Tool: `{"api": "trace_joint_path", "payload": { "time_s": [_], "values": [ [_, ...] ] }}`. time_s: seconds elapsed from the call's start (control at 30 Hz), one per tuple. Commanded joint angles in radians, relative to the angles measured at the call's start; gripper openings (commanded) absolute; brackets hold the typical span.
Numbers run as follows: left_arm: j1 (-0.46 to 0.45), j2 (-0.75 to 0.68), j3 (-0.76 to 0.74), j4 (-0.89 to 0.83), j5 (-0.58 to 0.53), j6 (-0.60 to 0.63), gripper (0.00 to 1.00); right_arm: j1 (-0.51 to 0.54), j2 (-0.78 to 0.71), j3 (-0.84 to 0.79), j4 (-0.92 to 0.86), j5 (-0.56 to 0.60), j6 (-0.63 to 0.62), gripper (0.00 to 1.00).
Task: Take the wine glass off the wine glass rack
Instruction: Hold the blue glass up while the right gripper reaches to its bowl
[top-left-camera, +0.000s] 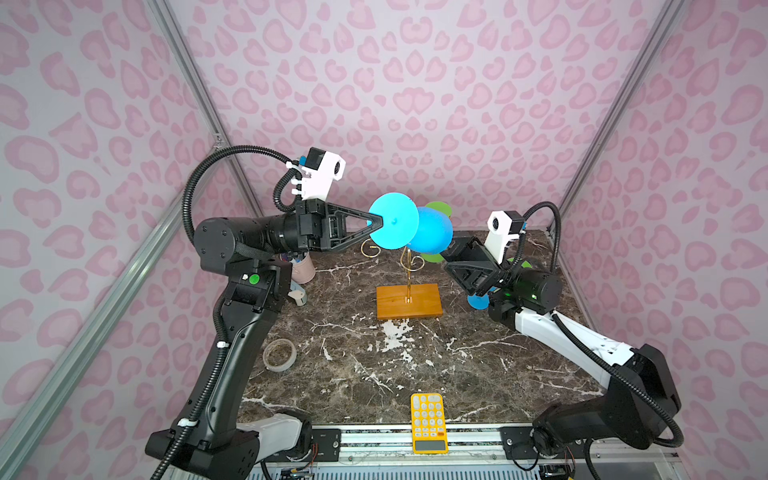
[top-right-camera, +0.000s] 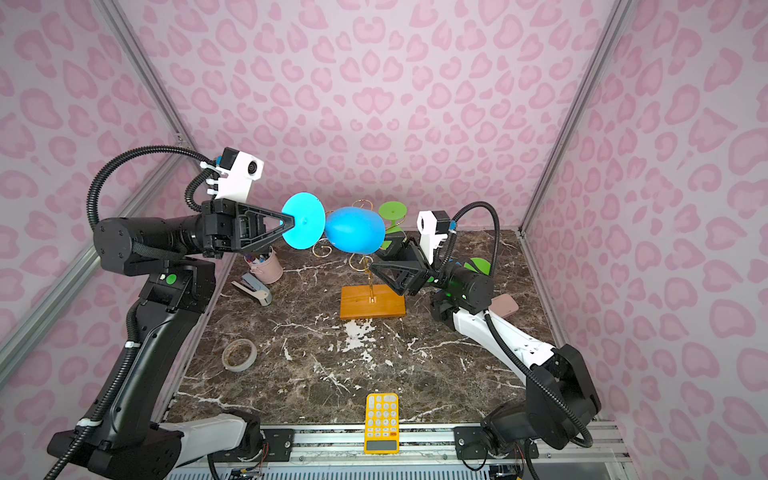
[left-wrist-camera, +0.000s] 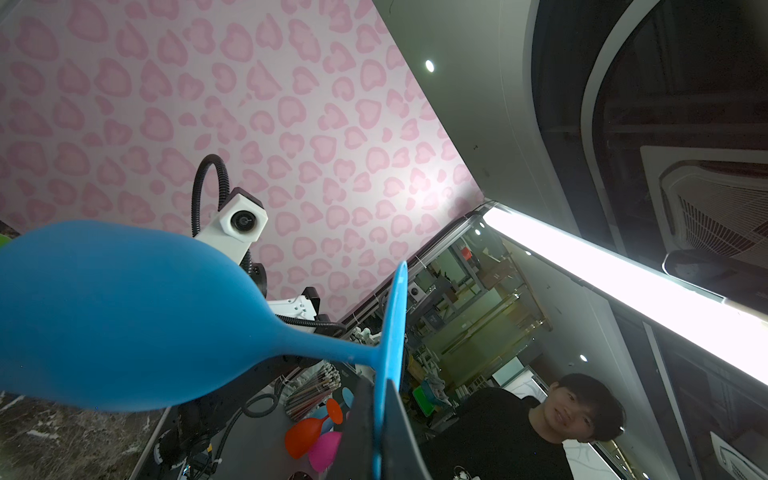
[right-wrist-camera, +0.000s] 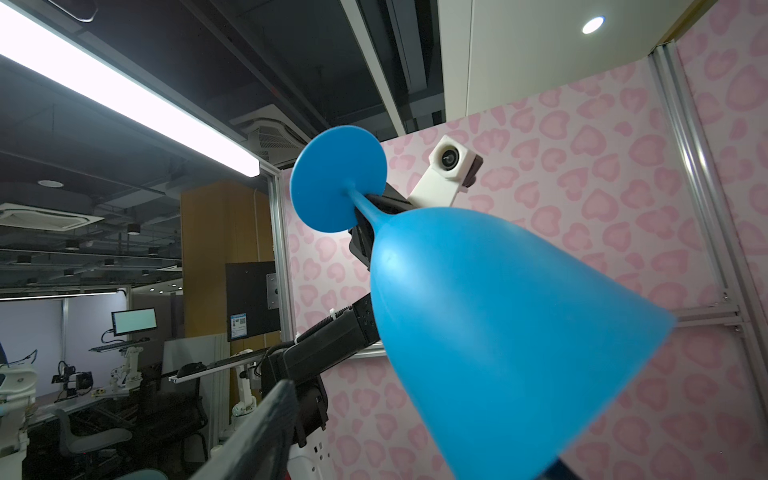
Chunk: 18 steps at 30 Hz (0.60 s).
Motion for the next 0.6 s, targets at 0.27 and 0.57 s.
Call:
{"api": "trace_joint_path", "payload": {
  "time_s": [0.27, 0.57],
  "values": [
    [0.0, 0.028, 0.005, 0.091, -0.038, -0.067, 0.04, 0.02, 0.015, 0.032, 0.036, -0.001, -0.034, 0.65],
    [0.0, 0.032, -0.023, 0.088, -0.044, -0.067, 0.04, 0.017, 0.019, 0.025, 0.035, 0.061, -0.034, 0.48]
  ]
}}
